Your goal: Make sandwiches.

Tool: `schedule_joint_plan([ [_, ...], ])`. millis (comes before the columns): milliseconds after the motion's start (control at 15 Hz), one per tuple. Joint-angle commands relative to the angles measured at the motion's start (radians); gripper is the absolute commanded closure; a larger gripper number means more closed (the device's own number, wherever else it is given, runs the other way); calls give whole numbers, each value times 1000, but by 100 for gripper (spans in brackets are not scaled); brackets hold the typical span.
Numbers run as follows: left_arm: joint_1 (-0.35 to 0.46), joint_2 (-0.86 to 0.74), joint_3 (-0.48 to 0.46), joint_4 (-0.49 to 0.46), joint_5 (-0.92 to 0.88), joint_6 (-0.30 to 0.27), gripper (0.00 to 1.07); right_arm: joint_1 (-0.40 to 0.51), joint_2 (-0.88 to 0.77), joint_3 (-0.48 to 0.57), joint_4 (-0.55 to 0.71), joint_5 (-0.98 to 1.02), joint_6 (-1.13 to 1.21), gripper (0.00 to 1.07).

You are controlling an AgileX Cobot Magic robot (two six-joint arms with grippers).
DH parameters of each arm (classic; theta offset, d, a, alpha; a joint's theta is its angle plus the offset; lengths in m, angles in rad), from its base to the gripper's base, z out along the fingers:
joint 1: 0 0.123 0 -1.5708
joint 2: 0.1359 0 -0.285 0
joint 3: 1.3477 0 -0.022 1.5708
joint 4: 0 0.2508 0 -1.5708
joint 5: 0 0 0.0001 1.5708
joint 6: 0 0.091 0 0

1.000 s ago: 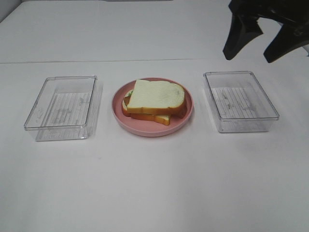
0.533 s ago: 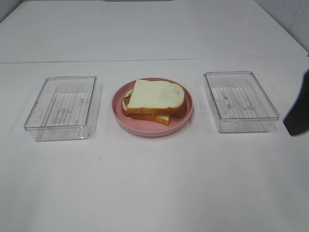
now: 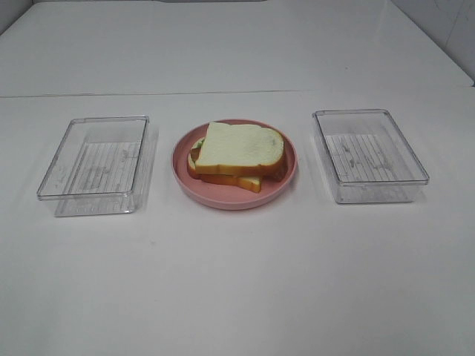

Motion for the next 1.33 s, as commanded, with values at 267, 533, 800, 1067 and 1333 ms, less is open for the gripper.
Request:
schedule_joint_plan([
  [267, 2, -21, 5, -7, -11, 2, 17, -2, -154, 54, 13, -70, -5, 29],
  [533, 2, -21, 5, -7, -11, 2, 17, -2, -154, 54, 16, -70, -5, 29],
  [800, 2, -21, 5, -7, -11, 2, 17, -2, -154, 54, 16, -70, -5, 29],
  [1067, 19, -21, 5, -6, -11, 2, 17, -5, -154, 54, 16, -70, -5, 29],
  [1333, 199, -21, 5, -5, -11, 2, 17, -122, -170, 54, 27, -74, -5, 29],
])
